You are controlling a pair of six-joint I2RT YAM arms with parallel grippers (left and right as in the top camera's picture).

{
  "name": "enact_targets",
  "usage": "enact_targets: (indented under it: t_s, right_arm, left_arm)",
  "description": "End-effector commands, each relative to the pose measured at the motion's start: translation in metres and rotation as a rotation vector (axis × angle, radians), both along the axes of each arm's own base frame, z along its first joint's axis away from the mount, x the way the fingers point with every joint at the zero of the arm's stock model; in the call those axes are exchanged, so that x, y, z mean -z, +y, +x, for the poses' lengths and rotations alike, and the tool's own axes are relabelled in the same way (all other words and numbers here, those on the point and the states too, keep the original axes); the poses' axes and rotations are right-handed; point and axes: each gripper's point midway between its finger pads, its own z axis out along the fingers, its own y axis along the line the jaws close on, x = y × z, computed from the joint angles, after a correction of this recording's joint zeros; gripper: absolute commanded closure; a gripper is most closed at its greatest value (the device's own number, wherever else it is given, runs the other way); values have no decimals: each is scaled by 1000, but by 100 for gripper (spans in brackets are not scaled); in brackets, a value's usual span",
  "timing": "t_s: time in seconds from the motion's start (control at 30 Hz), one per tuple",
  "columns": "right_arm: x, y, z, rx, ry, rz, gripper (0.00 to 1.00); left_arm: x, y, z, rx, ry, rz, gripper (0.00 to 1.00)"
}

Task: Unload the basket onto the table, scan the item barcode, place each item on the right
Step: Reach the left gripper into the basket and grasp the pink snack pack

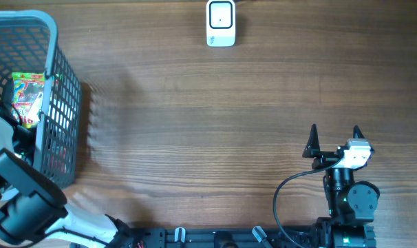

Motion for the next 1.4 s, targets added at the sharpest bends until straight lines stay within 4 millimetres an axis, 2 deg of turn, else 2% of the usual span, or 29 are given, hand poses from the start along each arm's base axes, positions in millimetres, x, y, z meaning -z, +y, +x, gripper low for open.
enact_targets:
  t_s: [0.0,0.2,0.37,0.43,0.53,0.63,0.73,0.87,0.93,0.97,1.07,1.13,1.2,1.23,1.27,1.33,1.37]
  right_arm:
    - [-2,1,0,-6,-11,-18,0]
    - [-2,1,0,-6,-10,-17,0]
    - [-2,1,0,-6,-10,-17,0]
    - [-2,1,0,-6,-11,-18,0]
    - [-2,1,0,-6,-10,-18,0]
    - [-2,1,0,-6,-11,-18,0]
    - [-2,1,0,-6,-10,-17,0]
    - [-2,1,0,-6,-10,-18,0]
    - [-2,1,0,-6,-10,-17,0]
    - [-2,1,0,-6,-10,-18,0]
    - [-2,1,0,-6,-10,-18,0]
    - [-2,1,0,-6,-10,-18,0]
    - [-2,1,0,-6,-10,-18,0]
    - [-2,1,0,-6,-10,-18,0]
    - [-2,1,0,-6,-10,-17,0]
    - [-2,1,0,-6,-10,-18,0]
    - [-2,1,0,-6,-10,-18,0]
  left_arm:
    - [16,-3,-6,-12,46,-23,0]
    - [27,-6,-11,-11,78,-46,1]
    - [44,-12,-18,-10,80,-43,1]
    - [46,-13,-19,-10,83,-45,5]
    - [45,-14,-21,-6,89,-51,20]
    - [43,-12,-19,16,82,-49,31]
    - [25,-4,-11,36,78,-47,38]
    - [-39,21,14,39,37,3,39]
    - [-72,32,20,40,28,45,40]
    - [-97,38,24,39,11,75,40]
    - [-143,46,33,37,-51,133,39]
    - [-191,48,36,34,-115,193,39]
    - [-231,40,34,35,-192,228,39]
    - [-254,30,42,75,-291,231,39]
    - [-265,22,44,83,-344,228,39]
    - [-295,-3,46,111,-469,227,39]
    - [-311,-22,47,146,-537,222,39]
